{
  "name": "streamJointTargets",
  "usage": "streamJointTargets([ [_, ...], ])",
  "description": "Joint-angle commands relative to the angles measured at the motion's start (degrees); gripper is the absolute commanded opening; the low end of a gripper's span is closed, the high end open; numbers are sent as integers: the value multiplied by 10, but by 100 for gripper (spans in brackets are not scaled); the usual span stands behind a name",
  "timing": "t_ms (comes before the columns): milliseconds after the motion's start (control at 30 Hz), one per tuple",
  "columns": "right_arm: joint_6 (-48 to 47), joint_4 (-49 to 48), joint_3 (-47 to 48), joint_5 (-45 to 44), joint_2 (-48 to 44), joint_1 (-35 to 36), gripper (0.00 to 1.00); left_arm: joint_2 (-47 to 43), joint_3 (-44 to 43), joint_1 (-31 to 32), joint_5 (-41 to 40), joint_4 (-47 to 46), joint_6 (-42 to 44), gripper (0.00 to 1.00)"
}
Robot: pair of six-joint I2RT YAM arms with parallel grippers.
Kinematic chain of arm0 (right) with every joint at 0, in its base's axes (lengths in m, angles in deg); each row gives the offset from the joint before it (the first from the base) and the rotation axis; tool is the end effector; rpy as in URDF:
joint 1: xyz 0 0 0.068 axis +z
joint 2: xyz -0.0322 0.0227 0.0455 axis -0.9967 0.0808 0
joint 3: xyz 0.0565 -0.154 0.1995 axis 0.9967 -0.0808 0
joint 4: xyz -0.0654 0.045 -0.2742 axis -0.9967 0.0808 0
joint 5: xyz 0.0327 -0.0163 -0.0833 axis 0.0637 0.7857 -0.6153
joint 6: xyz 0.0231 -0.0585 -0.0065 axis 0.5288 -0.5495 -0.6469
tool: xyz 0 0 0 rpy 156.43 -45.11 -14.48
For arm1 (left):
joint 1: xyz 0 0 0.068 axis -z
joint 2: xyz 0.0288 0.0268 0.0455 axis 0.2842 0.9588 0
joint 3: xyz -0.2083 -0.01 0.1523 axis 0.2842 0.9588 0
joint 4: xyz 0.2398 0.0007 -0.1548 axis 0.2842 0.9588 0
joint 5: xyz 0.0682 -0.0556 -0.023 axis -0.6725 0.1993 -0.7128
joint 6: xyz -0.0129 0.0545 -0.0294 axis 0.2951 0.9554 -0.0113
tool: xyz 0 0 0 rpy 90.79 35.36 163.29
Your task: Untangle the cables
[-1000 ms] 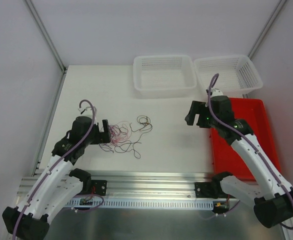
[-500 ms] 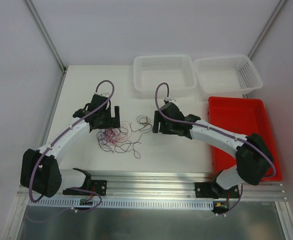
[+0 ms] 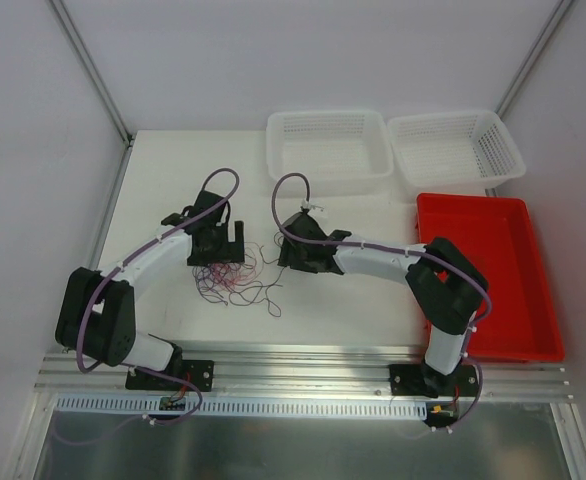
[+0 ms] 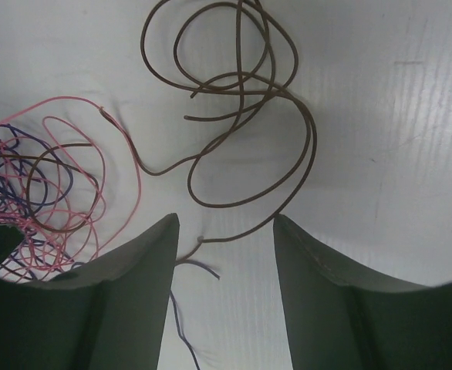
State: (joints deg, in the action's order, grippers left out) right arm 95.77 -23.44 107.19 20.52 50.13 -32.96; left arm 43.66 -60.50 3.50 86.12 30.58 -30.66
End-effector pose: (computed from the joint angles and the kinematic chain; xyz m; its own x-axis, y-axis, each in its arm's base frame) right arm 0.2603 0.3185 0.1506 -0.7634 -0.0171 -0.6457 -0.2498 0.9297 0.2707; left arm 0.2939 -0.1044 0.1738 -0.8594 -0.0603 -0.5078 0.0154 0.9895 -0.1435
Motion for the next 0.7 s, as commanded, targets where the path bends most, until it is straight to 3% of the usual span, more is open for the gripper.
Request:
streamJointTargets([
  [0, 37, -15, 25, -7, 22, 6, 55, 3, -14, -3, 14, 3, -7, 95],
  [233, 39, -15, 1, -22, 28, 9, 36, 17, -13, -6, 15, 3, -5, 95],
  [467, -12, 26, -21, -89, -27, 9, 1, 38, -12, -6, 11, 3, -4, 95],
  [667, -124, 98, -6, -164, -140, 8, 1, 62, -12, -6, 11, 6, -1, 95],
])
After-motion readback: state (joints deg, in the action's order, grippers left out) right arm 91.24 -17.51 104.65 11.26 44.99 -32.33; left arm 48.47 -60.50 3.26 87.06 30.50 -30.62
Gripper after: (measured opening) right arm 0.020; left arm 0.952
